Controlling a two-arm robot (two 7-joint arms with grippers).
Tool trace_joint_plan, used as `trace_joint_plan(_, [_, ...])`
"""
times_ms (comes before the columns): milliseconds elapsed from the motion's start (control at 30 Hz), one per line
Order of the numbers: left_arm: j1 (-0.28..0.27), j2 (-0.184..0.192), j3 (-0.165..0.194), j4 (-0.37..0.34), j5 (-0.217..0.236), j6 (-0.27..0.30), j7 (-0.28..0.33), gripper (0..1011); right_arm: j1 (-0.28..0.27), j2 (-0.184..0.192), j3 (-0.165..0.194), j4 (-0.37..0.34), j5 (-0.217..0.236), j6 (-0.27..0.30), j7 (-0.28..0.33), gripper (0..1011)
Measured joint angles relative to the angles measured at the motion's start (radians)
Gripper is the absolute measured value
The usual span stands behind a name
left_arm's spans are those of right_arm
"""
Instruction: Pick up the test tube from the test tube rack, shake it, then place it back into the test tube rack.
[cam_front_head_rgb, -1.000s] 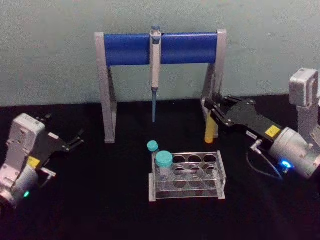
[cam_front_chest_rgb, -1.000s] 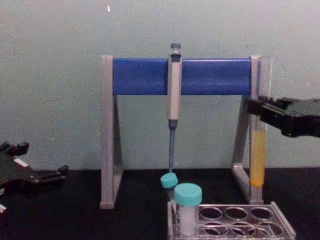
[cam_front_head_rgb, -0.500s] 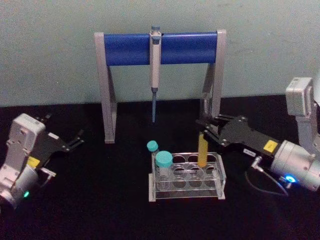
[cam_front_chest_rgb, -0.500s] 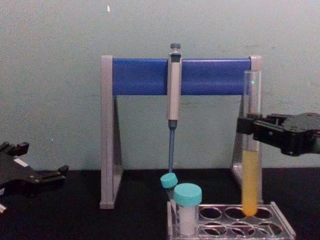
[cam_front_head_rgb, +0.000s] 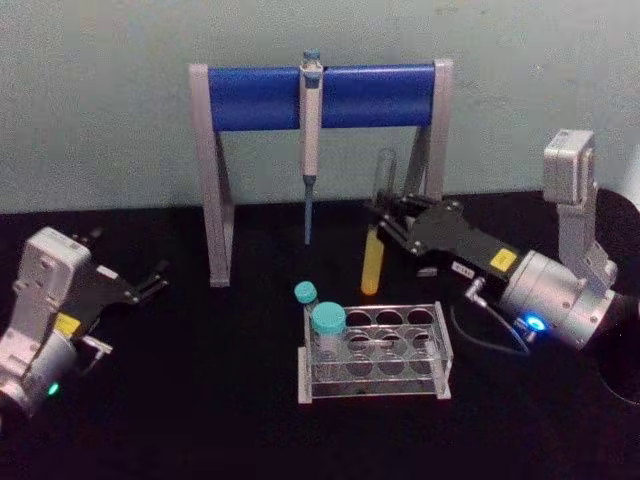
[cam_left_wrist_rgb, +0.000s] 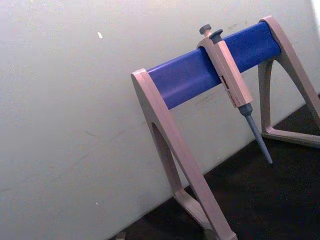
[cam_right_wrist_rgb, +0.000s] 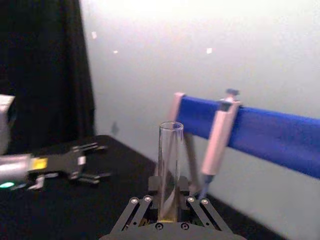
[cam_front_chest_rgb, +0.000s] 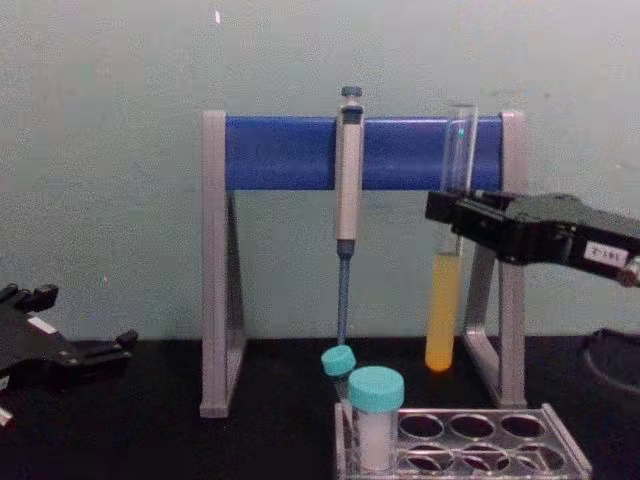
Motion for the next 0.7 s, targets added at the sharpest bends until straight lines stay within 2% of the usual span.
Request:
trace_joint_plan(133, [0.000, 0.000, 0.000, 0.000, 0.000, 0.000, 0.000, 1010, 0.010, -0.018, 0.014, 0.029, -0.025, -0.022, -0.047, 229])
trace_joint_plan(267, [0.000, 0.000, 0.000, 0.000, 0.000, 0.000, 0.000, 1010, 0.006, -0.025, 0.030, 0.033, -0.035, -0.022, -0.073, 229])
trace_joint_plan(700, [0.000, 0.000, 0.000, 0.000, 0.000, 0.000, 0.000, 1010, -0.017, -0.022, 0.061, 0.021, -0.054, -0.016, -0.085, 229])
